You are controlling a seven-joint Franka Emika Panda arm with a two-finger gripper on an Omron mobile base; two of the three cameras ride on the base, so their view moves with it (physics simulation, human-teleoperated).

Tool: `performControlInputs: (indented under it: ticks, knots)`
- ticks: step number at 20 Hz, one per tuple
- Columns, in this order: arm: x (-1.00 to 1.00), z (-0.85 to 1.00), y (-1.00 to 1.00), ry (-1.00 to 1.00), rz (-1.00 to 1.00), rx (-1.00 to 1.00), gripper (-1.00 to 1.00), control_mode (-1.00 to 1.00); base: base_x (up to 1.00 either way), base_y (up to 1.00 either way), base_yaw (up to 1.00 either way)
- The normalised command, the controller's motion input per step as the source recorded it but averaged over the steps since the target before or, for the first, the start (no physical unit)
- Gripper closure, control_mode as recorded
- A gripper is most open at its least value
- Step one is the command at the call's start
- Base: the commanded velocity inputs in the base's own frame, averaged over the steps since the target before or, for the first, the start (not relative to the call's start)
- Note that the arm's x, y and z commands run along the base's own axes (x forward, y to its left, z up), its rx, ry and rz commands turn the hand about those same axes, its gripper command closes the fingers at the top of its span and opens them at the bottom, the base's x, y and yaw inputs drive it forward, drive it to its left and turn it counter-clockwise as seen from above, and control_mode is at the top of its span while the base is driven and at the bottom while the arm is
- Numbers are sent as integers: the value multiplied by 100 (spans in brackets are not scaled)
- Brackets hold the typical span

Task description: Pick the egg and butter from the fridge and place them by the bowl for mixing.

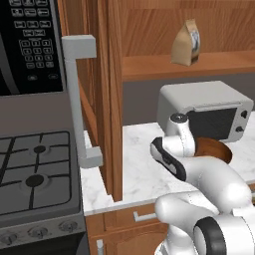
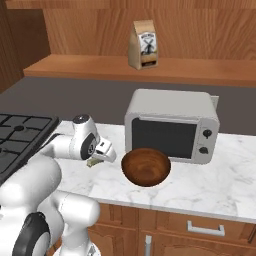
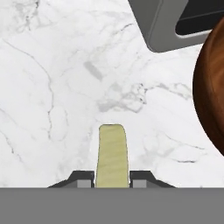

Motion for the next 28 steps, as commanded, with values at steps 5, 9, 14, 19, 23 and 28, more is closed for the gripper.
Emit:
performControlInputs:
  ticks: [5, 9, 14, 19, 23, 28]
  knots:
    - [22, -31, -2, 0, 0, 0, 100, -100, 0, 0, 0]
    - [15, -23, 0, 0, -1, 0, 100, -100, 0, 0, 0]
    - [13, -22, 0, 0, -2, 0, 100, -100, 0, 0, 0]
    - [15, -22, 0, 0, -1, 0, -100, -100, 0, 0, 0]
    - [18, -14, 0, 0, 0, 0, -100, -100, 0, 0, 0]
    - [11, -7, 0, 0, 0, 0, -100, -100, 0, 0, 0]
